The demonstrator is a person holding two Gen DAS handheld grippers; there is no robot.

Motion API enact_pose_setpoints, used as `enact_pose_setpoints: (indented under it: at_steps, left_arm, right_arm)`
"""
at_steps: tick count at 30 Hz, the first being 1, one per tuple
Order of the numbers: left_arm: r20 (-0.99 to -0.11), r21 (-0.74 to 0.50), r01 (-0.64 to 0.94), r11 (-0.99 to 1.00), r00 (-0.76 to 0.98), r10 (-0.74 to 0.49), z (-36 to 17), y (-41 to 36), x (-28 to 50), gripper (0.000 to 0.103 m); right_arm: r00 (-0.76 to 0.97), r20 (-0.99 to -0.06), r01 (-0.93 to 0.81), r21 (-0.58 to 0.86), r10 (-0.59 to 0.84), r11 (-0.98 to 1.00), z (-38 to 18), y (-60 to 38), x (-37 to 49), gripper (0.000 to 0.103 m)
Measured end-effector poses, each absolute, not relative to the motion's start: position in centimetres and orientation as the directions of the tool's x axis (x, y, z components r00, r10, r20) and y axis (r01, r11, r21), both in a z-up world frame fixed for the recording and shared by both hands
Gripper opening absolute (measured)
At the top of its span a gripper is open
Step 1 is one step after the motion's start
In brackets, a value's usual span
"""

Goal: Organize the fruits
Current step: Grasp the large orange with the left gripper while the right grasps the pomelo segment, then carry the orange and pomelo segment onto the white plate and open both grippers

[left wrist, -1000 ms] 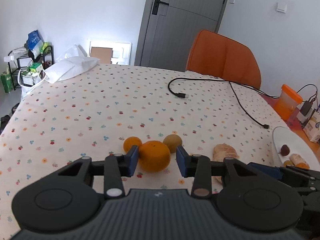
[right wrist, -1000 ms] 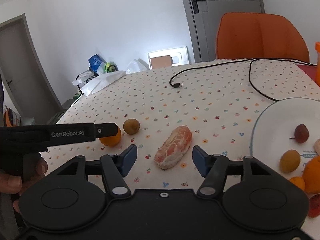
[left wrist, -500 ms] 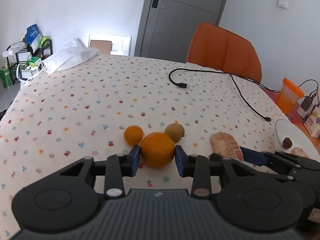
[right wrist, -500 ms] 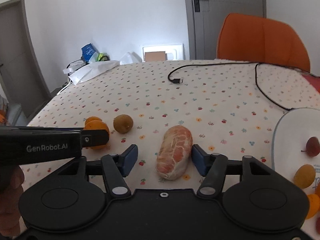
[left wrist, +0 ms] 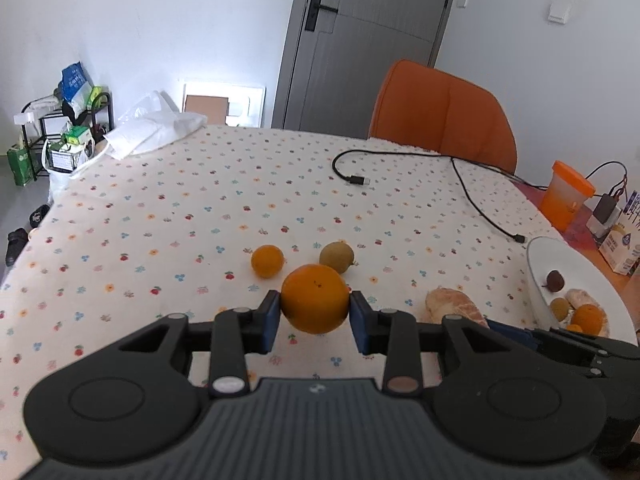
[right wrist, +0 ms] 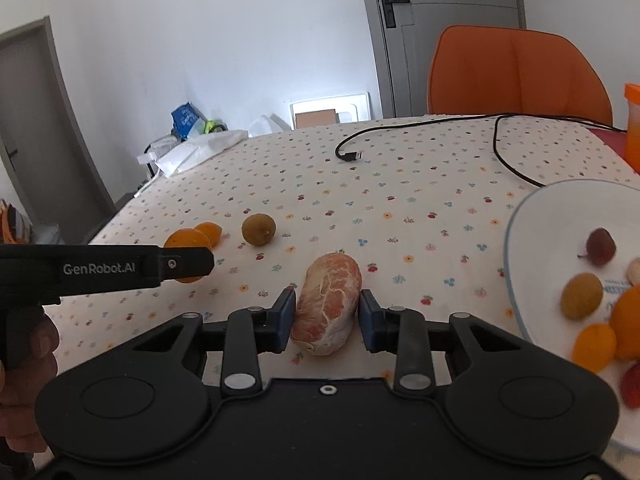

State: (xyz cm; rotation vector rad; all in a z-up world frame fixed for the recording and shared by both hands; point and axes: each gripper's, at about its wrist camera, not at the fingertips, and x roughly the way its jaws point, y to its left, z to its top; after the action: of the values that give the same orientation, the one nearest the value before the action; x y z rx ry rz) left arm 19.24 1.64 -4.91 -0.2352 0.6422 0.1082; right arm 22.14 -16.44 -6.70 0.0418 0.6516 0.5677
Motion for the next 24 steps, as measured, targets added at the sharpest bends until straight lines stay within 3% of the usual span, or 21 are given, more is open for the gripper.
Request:
enact_pose_setpoints:
  at_steps: [24]
  left_arm:
    - [-0.539,-0.15,-0.105,0.983,0.842,0.008,-1.7,-3.9,16.3,0.035]
  right_arm:
    - [0.727,-0.403,-0.471,0.297,0.556,0.831,-2.7,-24.3,17.2,0.032]
